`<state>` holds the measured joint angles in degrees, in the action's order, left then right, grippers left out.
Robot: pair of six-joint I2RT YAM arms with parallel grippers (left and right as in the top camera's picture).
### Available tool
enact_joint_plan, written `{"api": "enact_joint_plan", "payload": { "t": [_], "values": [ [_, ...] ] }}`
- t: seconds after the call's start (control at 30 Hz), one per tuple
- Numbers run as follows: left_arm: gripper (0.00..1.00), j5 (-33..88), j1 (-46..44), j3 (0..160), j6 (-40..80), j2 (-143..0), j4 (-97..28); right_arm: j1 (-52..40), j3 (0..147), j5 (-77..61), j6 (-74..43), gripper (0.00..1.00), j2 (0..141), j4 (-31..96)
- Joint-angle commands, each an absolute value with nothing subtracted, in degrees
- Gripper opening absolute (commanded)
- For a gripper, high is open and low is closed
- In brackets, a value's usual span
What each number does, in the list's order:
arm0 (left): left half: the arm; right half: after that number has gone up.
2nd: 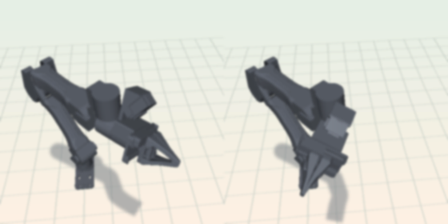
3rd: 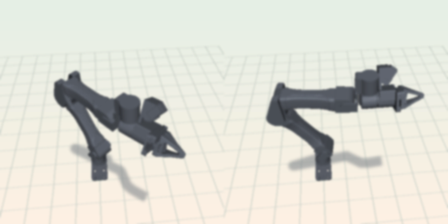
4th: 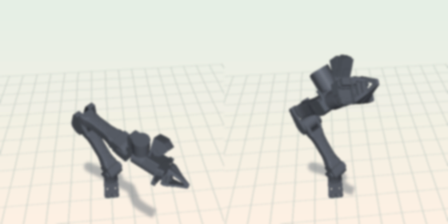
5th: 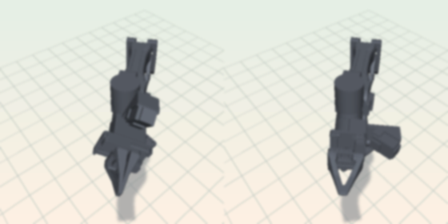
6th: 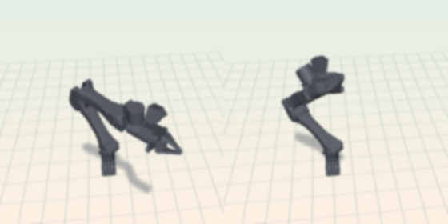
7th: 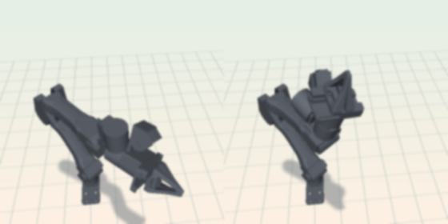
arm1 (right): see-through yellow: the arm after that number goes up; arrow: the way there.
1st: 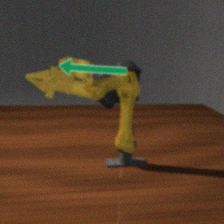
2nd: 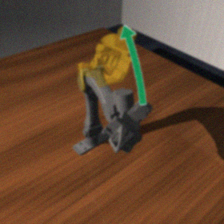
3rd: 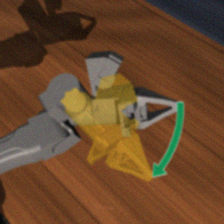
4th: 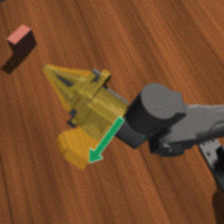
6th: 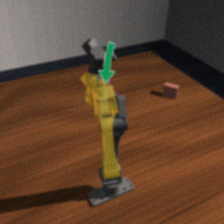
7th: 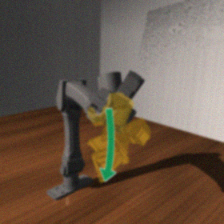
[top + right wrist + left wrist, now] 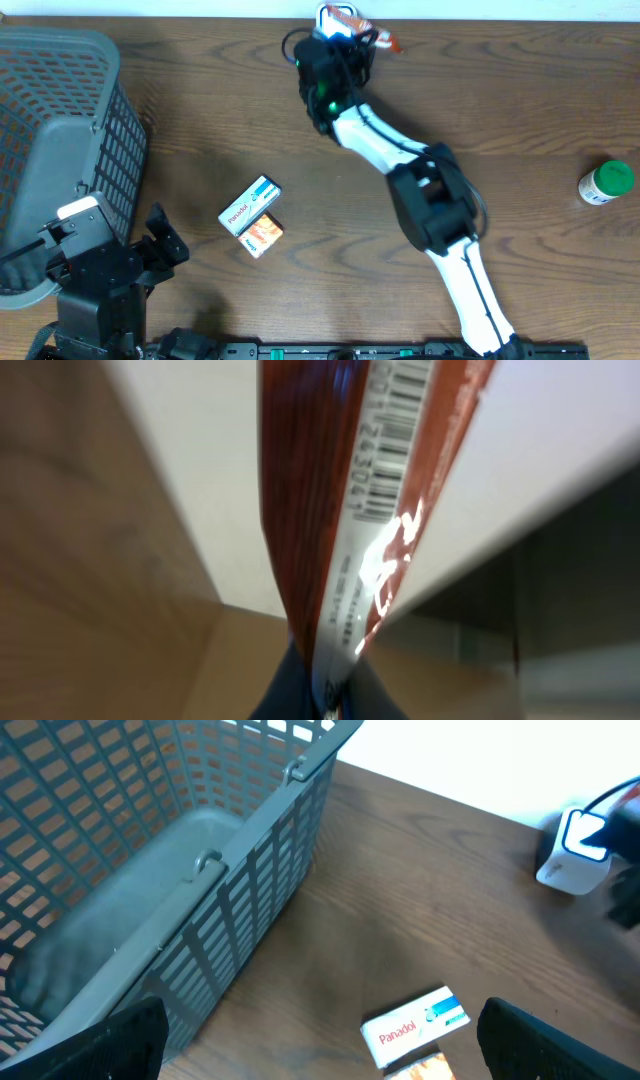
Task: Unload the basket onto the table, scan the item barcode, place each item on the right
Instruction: 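Carry the TOP bar to the right table edge and release it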
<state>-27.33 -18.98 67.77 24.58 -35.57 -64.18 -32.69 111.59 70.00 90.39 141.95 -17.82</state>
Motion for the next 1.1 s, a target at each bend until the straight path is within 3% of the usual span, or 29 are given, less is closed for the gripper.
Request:
{"api": "enact_joint_plan", "payload": {
  "t": [0.0,0.23,0.43,0.67,0.83,1.07],
  "values": [
    [0.98,-27.68,-19.05,68.49,24.23,-35.53,-64.27,-30.65,112.6,72.99,81.54,0.01,130.76,-5.69],
    [0.98,-27.68,-19.05,68.49,24.23,-35.53,-64.27,-24.27,112.6,73.8,50.87,0.01,123.37,28.67],
    [0.98,-27.68,-19.05,68.49,24.23,-35.53,-64.27,-16.56,112.55,59.77,20.95,0.01,122.26,60.12],
    [0.98,-27.68,-19.05,68.49,24.23,-35.53,-64.27,-0.86,110.98,53.15,5.67,0.01,122.26,69.6],
    [0.98,-27.68,-19.05,68.49,24.23,-35.53,-64.27,11.07,110.83,40.88,-3.31,0.01,122.26,71.88],
    [0.98,-27.68,-19.05,68.49,24.23,-35.53,-64.27,21.19,110.83,26.22,-4.71,0.04,122.26,72.27]
  ]
}}
